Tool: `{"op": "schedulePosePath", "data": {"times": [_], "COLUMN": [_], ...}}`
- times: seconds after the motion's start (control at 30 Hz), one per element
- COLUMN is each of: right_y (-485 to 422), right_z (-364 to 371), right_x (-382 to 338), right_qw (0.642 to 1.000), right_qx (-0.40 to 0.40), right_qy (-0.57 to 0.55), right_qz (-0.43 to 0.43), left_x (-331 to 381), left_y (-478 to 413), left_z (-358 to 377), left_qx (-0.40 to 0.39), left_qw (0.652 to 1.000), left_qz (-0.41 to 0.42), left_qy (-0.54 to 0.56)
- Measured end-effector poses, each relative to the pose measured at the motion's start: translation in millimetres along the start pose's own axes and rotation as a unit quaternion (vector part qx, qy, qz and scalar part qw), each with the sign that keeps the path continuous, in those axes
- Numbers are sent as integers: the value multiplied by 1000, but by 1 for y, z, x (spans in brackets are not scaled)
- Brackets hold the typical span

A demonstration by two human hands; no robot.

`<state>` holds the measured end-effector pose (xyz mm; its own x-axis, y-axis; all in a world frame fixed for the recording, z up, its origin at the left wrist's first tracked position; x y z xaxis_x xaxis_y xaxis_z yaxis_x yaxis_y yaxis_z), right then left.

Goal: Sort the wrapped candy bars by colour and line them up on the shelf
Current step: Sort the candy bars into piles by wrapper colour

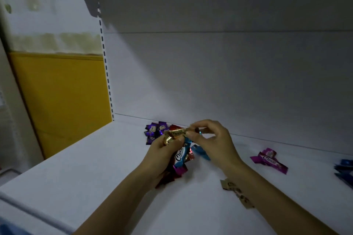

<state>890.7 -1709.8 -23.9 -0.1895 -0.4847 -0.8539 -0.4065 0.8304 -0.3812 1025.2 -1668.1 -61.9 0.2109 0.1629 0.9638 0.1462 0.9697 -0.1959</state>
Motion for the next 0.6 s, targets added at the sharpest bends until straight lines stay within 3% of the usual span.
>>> {"op": "schedulePosePath", "data": {"times": [0.1, 0.23, 0.37, 0.47, 0.53, 0.6], "right_y": [0, 0, -2, -1, 5, 19], "right_z": [-16, -26, -33, -58, -72, -71], "right_x": [11, 24, 28, 25, 27, 36], "right_qw": [1000, 994, 981, 983, 990, 976], "right_qx": [16, 37, 38, 35, -30, -145], "right_qy": [-13, -97, -170, -151, -61, 32], "right_qz": [5, 42, 83, 99, 125, 162], "left_x": [-10, -13, -7, -5, -6, -7], "left_y": [-10, -14, -9, -5, -4, -3], "left_z": [16, 9, -2, 0, 3, 7], "left_qx": [-28, -8, 25, 26, 15, 5], "left_qw": [999, 998, 999, 999, 999, 998], "left_qz": [0, 6, 13, 8, 0, -6], "left_qy": [-36, -69, -16, 28, 48, 56]}}
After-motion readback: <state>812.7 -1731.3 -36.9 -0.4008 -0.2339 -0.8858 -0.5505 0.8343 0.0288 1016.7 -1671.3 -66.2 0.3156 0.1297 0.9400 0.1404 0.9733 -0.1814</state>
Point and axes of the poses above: each hand's wrist, its own y-axis away from the middle knuckle, its own z-axis out of the palm, x = y × z, the point moved 8 cm from there along -y, towards the middle knuckle, and after that the axes turned 12 degrees about -x, right-handed, at the moved point
